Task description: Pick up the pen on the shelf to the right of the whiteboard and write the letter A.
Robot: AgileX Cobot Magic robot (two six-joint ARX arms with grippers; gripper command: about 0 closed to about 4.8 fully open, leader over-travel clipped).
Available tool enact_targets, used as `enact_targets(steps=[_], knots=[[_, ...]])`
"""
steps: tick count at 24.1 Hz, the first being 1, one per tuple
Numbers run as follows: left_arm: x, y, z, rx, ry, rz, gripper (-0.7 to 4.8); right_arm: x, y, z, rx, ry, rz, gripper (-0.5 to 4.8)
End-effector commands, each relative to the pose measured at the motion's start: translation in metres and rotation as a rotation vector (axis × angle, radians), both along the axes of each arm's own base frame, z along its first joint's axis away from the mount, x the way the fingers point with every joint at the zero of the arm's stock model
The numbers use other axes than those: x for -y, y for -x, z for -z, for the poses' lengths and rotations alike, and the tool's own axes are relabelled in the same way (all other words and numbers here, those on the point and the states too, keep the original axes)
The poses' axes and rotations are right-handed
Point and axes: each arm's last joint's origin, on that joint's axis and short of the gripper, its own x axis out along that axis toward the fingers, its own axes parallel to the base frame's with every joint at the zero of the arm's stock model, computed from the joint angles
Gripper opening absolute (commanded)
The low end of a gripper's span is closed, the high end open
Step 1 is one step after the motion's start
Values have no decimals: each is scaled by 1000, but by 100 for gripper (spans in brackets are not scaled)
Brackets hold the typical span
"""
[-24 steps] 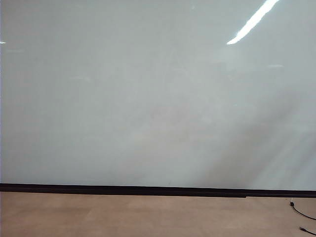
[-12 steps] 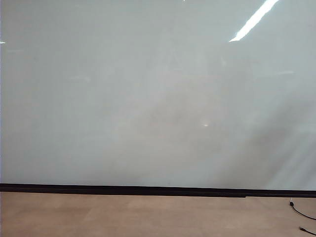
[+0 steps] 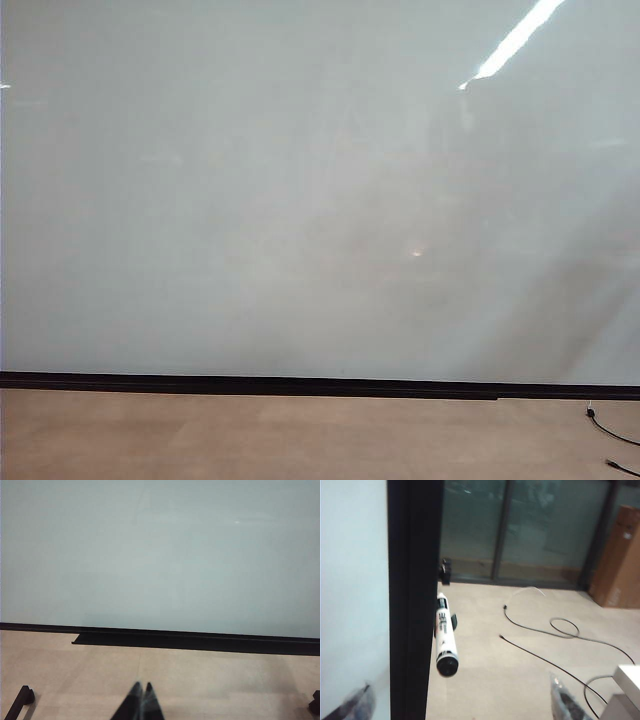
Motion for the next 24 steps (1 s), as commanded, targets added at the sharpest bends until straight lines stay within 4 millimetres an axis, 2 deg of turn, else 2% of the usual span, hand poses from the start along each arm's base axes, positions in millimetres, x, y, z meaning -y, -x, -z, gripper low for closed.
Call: enact_targets(steps=[1,8,14,24], knots=[[0,0,-1,9,-4,1,-4,13,-4,-2,12,8,-79,479],[0,0,-1,9,-4,1,-4,30,-31,9,-1,-72,-181,479],[0,0,-1,8,-4,1,-5,43,-55,6,23,-112,-216,479],[0,0,-1,9,-4,1,-5,43,-76,12,26,-170,-284,479]])
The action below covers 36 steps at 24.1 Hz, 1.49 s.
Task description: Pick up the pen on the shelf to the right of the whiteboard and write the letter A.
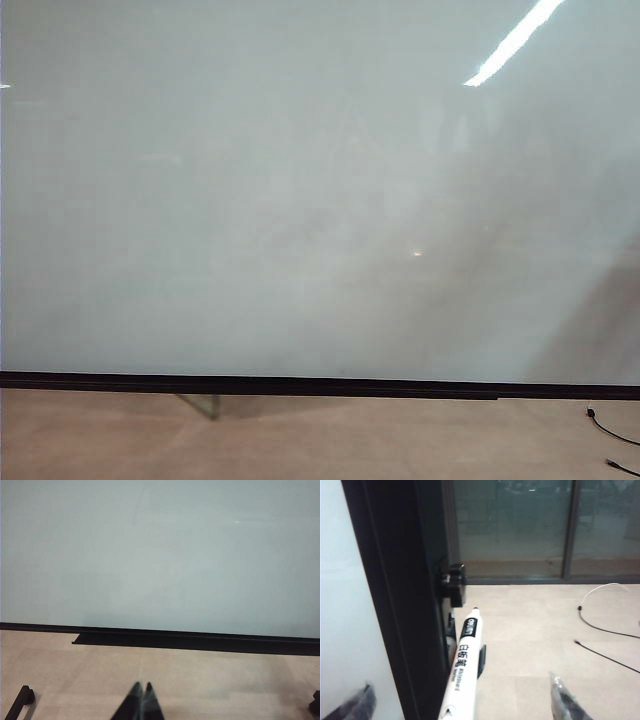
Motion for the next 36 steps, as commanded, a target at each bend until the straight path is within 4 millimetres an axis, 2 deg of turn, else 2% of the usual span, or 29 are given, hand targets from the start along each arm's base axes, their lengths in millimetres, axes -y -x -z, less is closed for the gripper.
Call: enact_targets(steps=[1,12,16,31,34,36], knots=[[0,0,-1,9,-5,1,-5,-1,-5,0,18,-3,-28,479],[0,0,-1,8,-5,1,-5,2,-13,4,0,-12,-61,465],[0,0,-1,9,-4,1,-4,7,-18,6,-6,-21,-84,426],[0,0,-1,9,-5,1,-4,10,-24,4,-26,-42,-107,414],[0,0,-1,9,-5,1,-5,10,-24,5,-28,-54,-113,356],[0,0,-1,9,-5,1,-5,10,-23,5,-28,-64,-118,355]])
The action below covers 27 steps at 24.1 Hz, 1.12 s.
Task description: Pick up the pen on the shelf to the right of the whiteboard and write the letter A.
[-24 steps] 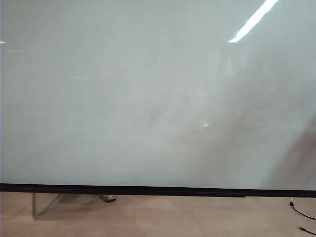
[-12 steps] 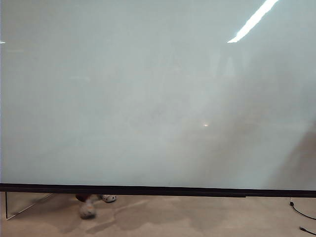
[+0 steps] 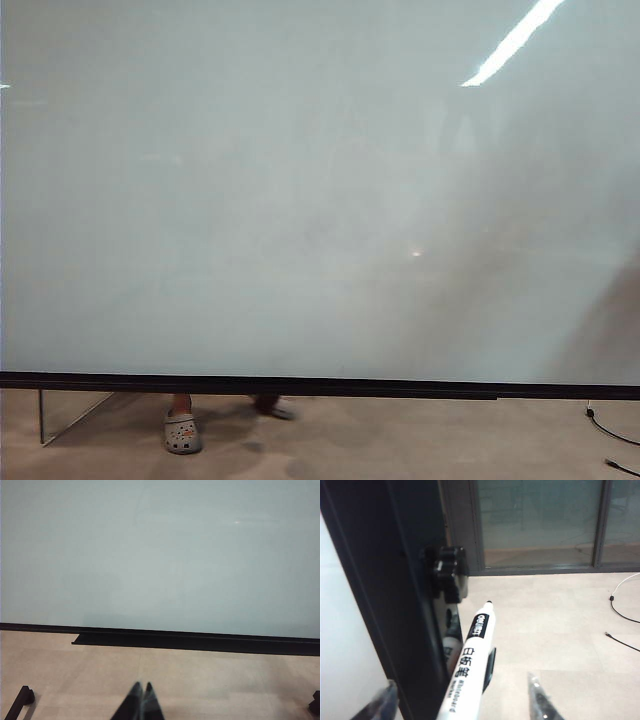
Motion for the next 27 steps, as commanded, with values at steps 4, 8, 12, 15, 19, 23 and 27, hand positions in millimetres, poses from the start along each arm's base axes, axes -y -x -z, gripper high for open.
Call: enact_targets(steps=[4,8,12,15,19,23,27], knots=[[0,0,-1,8,-4,1,-5,0,0,-3,23,-4,-14,353],[0,0,-1,8,-4,1,-4,0,1,-5,42,7,-15,313],[0,0,-1,8,-4,1,-4,-1,1,-5,39,4,-19,303],[0,0,-1,8,-4,1,-4,-1,1,-5,38,3,-19,271],[0,0,-1,8,-4,1,-4,-1,1,-5,38,4,-21,247],[0,0,-1,8,-4,1,-4,-1,1,-5,40,5,-21,217],[0,0,-1,8,-4,1,-5,0,1,-5,40,5,-20,205]])
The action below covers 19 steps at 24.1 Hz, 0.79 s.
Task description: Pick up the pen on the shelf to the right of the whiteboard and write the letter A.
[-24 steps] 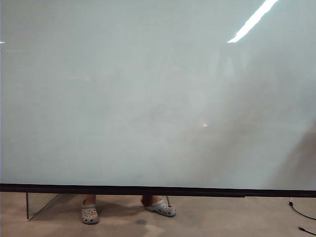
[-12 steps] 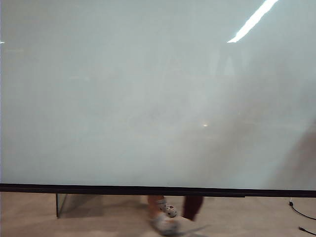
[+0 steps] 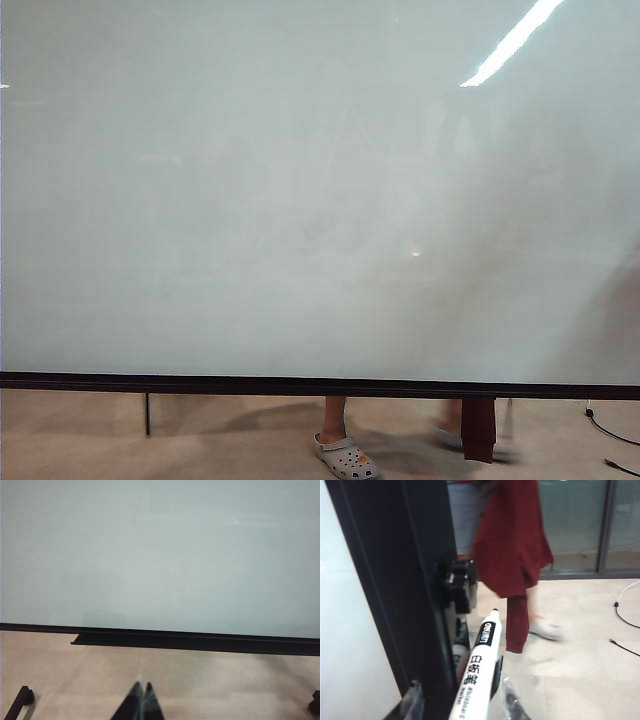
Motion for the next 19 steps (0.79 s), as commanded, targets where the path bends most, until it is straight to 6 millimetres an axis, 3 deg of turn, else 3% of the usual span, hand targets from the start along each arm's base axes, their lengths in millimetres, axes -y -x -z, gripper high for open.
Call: enact_targets(steps=[1,4,11,12,17,19], knots=[[0,0,-1,9,-5,1,-4,1,0,-3,17,7,-4,197],[0,0,-1,8,-4,1,-5,1,0,-3,17,7,-5,167],[0,0,-1,9,-5,1,-5,1,0,-3,19,8,-6,160],[0,0,-1,9,-5,1,-4,0,0,-3,23,11,-11,134],[0,0,-1,8,-5,1,-4,0,1,-5,35,15,-13,134],[0,0,-1,9,-5,1,-5,0,1,-4,32,13,-13,92]])
